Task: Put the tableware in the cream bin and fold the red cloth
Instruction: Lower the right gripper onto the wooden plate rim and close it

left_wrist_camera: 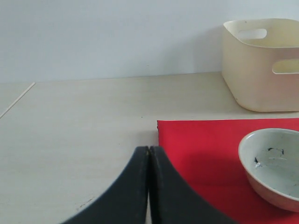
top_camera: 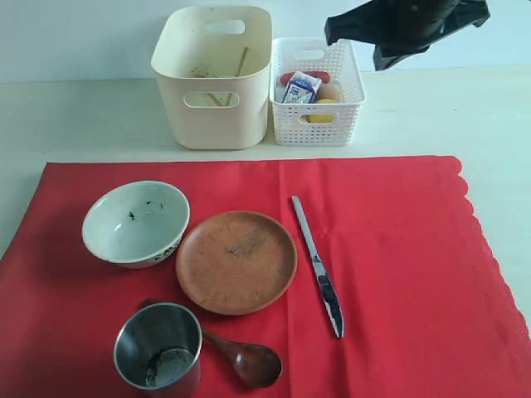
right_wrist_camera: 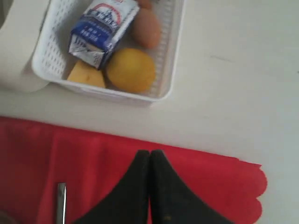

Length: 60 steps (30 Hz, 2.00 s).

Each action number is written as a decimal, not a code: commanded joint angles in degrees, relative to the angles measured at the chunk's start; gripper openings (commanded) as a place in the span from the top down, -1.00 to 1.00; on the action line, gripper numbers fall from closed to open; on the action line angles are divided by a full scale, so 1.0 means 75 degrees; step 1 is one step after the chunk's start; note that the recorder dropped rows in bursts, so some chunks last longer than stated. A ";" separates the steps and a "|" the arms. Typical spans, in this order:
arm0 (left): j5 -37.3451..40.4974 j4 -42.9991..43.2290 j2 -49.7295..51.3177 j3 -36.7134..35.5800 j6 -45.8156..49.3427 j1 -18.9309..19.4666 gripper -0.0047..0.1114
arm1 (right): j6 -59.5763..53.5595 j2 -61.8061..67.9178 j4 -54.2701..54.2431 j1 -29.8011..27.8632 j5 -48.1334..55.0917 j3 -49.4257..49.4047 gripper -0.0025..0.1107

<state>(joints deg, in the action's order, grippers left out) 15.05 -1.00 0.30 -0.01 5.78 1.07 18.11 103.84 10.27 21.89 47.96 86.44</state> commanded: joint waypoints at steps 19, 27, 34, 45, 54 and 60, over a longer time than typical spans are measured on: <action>-0.0007 -0.0070 -0.0040 0.0001 0.0003 0.0020 0.87 | -0.1535 0.0187 -0.1794 0.1684 -0.1652 -0.2184 0.96; -0.0007 -0.0070 -0.0040 0.0001 0.0003 0.0020 0.87 | -0.1555 0.0531 -0.2119 0.1706 -0.1666 -0.2184 0.96; -0.0007 -0.0070 -0.0040 0.0001 0.0003 0.0020 0.87 | -0.1533 0.0817 -0.2263 0.1706 -0.1592 -0.2184 0.96; -0.0007 -0.0070 -0.0040 0.0001 0.0003 0.0020 0.87 | -0.1400 0.0921 -0.2736 0.1706 -0.1619 -0.2184 0.65; -0.0007 -0.0070 -0.0040 0.0001 0.0003 0.0020 0.87 | -0.1487 0.0968 -0.3262 0.1706 -0.1787 -0.2184 0.30; -0.0007 -0.0070 -0.0040 0.0001 0.0003 0.0020 0.87 | -0.1490 0.1683 -0.3299 0.1706 -0.1778 -0.2184 0.30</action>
<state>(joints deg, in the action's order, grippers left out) 15.05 -1.00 0.30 -0.01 5.78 1.07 7.16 115.15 -14.22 34.57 35.08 70.29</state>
